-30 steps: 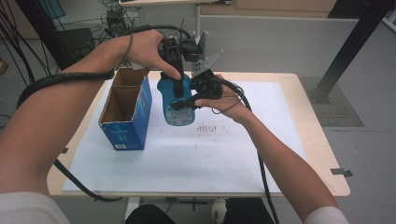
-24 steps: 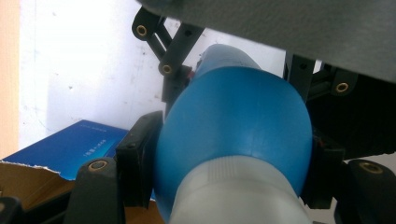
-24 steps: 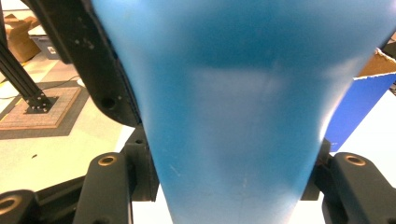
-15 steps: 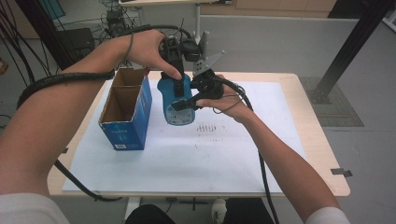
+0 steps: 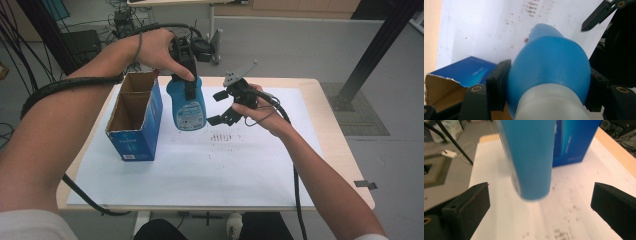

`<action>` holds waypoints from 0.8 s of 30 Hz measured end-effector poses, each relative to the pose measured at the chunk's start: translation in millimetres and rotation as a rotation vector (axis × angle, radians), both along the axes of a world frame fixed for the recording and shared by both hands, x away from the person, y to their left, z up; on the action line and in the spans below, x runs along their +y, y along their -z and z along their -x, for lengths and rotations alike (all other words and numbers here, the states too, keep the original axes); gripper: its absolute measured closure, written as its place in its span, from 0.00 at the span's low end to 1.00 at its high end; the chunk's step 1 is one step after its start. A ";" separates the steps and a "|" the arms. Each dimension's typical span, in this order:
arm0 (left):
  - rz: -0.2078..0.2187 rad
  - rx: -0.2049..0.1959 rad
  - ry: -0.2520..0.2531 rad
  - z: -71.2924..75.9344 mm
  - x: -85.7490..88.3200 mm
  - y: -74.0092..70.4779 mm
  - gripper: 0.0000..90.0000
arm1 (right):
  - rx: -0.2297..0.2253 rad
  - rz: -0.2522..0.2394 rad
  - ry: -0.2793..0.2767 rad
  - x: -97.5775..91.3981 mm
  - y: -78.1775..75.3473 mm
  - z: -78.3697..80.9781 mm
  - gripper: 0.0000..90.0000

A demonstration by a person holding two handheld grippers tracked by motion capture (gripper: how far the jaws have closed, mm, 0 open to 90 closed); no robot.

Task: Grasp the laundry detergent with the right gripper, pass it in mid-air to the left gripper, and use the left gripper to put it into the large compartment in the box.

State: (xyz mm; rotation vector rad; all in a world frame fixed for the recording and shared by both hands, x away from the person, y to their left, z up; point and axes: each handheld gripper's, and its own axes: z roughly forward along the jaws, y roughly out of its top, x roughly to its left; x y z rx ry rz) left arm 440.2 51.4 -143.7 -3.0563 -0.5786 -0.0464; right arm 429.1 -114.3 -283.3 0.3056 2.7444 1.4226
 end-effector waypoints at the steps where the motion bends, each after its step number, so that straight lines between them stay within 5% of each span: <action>1: -0.001 -0.002 -0.013 -0.9 0.6 -1.0 0.39 | 0.002 0.018 0.009 -3.7 0.4 1.3 0.03; 14: -0.009 -0.007 -0.222 -4.4 10.8 -27.1 0.39 | 0.055 0.258 0.076 -54.7 2.0 16.9 0.04; 24: -0.009 -0.027 -0.406 -8.9 27.5 -59.5 0.39 | 0.113 0.349 0.155 -100.9 -2.2 23.4 0.04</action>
